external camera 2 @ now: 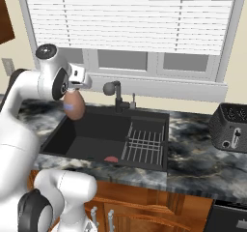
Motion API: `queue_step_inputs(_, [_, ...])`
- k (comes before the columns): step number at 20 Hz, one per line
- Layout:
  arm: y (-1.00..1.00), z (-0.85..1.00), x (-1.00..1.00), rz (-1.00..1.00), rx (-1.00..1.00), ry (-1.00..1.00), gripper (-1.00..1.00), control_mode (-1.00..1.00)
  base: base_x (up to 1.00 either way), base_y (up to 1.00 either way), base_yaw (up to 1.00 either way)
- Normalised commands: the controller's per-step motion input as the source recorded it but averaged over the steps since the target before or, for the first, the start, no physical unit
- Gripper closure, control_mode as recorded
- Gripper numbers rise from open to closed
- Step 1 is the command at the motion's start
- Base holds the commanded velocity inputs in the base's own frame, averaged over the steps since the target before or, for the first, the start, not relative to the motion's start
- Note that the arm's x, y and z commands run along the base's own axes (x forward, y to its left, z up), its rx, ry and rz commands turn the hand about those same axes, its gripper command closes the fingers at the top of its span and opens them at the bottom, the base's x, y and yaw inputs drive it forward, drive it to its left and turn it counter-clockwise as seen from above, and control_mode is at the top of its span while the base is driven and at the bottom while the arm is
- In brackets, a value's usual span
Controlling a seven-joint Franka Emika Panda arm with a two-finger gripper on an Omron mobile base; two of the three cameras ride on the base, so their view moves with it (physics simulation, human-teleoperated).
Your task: Pick up the sponge and soap dispenser from the sink, and place them back in the cabinet, and close the cabinet door.
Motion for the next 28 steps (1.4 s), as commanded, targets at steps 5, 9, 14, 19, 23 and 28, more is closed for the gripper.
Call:
queue_step_inputs(5, [-0.29,0.11,-0.32,0.0,0.0,0.0,1.0,-1.0,0.0,0.0,0.0])
queue_step_inputs(9, [-0.26,0.07,-0.25,0.0,-0.01,0.0,1.0,-1.0,0.0,0.0,0.0])
queue_step_inputs(14, [-0.23,0.1,-0.24,0.0,0.0,0.0,1.0,-1.0,0.0,0.0,0.0])
queue_step_inputs(19, [-0.15,0.14,-0.28,0.0,0.0,0.0,1.0,-1.0,0.0,0.0,0.0])
queue_step_inputs(23, [-0.02,0.12,-0.21,0.0,0.0,0.0,1.0,-1.0,0.0,0.0,0.0])
queue_step_inputs(28, [0.0,0.07,-0.08,0.0,0.0,0.0,1.0,1.0,-0.02,0.0,0.0])
